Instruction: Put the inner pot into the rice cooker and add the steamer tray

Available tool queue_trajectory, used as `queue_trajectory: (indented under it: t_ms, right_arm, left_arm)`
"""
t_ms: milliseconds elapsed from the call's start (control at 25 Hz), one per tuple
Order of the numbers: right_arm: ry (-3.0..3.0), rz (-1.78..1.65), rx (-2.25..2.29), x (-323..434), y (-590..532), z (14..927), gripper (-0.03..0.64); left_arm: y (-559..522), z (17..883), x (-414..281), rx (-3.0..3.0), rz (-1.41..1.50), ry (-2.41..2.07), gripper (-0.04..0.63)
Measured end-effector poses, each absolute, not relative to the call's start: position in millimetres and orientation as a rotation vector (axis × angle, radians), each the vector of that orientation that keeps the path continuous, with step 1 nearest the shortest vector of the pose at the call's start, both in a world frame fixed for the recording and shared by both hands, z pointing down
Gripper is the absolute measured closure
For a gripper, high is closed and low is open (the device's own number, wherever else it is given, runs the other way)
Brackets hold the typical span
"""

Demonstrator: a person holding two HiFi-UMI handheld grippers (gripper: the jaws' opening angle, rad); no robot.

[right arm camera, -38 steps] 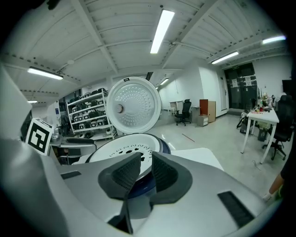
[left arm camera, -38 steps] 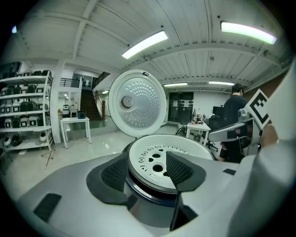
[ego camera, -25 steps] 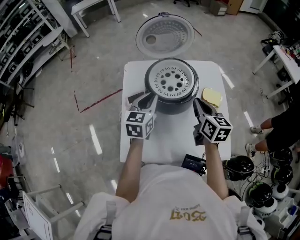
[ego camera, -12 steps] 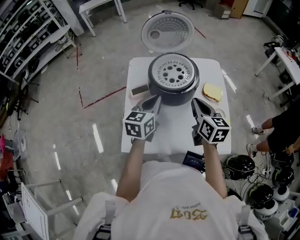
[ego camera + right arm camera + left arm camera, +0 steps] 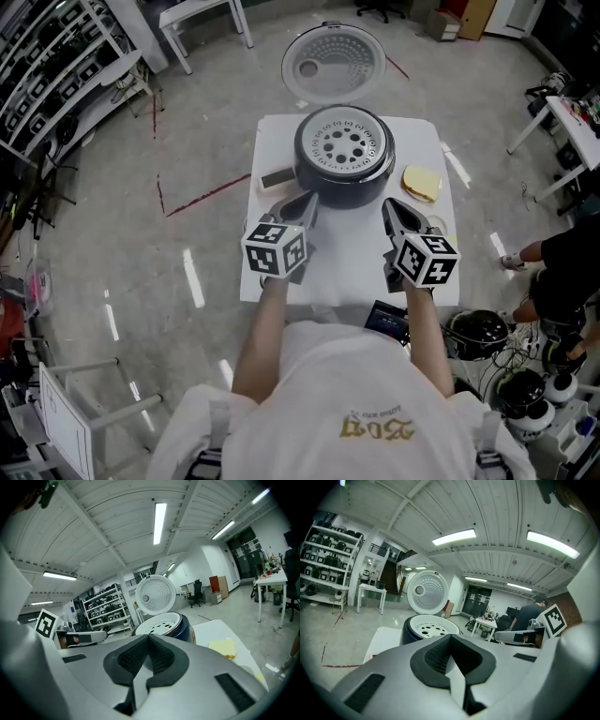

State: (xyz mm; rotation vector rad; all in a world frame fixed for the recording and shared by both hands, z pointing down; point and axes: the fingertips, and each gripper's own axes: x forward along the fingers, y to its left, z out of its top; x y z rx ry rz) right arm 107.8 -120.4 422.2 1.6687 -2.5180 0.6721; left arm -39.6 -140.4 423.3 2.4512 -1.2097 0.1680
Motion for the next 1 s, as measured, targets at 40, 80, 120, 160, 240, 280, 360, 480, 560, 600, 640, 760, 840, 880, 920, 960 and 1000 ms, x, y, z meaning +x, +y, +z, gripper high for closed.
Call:
queue_trajectory:
  t_ms: [40, 80, 120, 160, 240, 280, 360, 480, 560, 600, 640, 760, 840, 880, 920, 960, 1000]
  right_arm:
    - [-2.518, 0.67, 1.667, 108, -120, 423, 0.604]
    - [-2.517, 0.669, 1.664, 108, -121, 423, 0.604]
    - [-2.515, 0.668, 1.663, 108, -121, 424, 0.604]
    - [-2.512, 0.668, 1.661, 108, -122, 425, 0.604]
    - [-2.51, 0.671, 1.658, 108, -122, 427, 0.604]
    - [-2.509, 0.673, 1.656, 108, -122, 427, 0.604]
    - [-2.504, 0.677, 1.652, 108, -121, 429, 0.604]
    - [-2.496, 0.687, 1.652, 109, -122, 432, 0.604]
    - [-2.492, 0.692, 1.658, 110, -123, 432, 0.604]
    - [-2.491, 0.694, 1.659, 110, -123, 433, 0.604]
    - [-2.491, 0.695, 1.659, 109, -123, 433, 0.604]
    - [-2.493, 0.699, 1.659, 108, -125, 433, 0.604]
    - [-2.492, 0.702, 1.659, 107, -126, 434, 0.604]
    - [-2.492, 0.704, 1.657, 106, -126, 435, 0.604]
    - [-2.492, 0.707, 1.656, 105, -126, 435, 0.604]
    - [-2.493, 0.709, 1.654, 104, -126, 435, 0.604]
    - [-2.493, 0.71, 1.652, 103, -126, 434, 0.604]
  left_arm:
    - [-141, 424, -41, 2.449, 0.165, -1.213, 0.58]
    - [-141, 424, -41, 2.448, 0.162, -1.216, 0.58]
    - [-141, 424, -41, 2.448, 0.16, -1.217, 0.58]
    - [-142, 424, -41, 2.447, 0.158, -1.218, 0.58]
    - [-142, 425, -41, 2.446, 0.157, -1.217, 0.58]
    - [-142, 426, -41, 2.445, 0.157, -1.216, 0.58]
    - [-142, 427, -42, 2.443, 0.157, -1.215, 0.58]
    - [-143, 429, -41, 2.442, 0.155, -1.213, 0.58]
    - [-144, 430, -41, 2.44, 0.155, -1.212, 0.58]
    - [-144, 430, -42, 2.439, 0.155, -1.211, 0.58]
    - [-145, 430, -44, 2.437, 0.154, -1.211, 0.58]
    - [-147, 431, -46, 2.434, 0.151, -1.212, 0.58]
    - [-147, 432, -47, 2.432, 0.151, -1.212, 0.58]
    - [-147, 432, -48, 2.431, 0.15, -1.213, 0.58]
    - [-147, 432, -50, 2.429, 0.148, -1.213, 0.58]
    - [-148, 432, -51, 2.428, 0.146, -1.213, 0.58]
    - [-148, 432, -51, 2.427, 0.146, -1.213, 0.58]
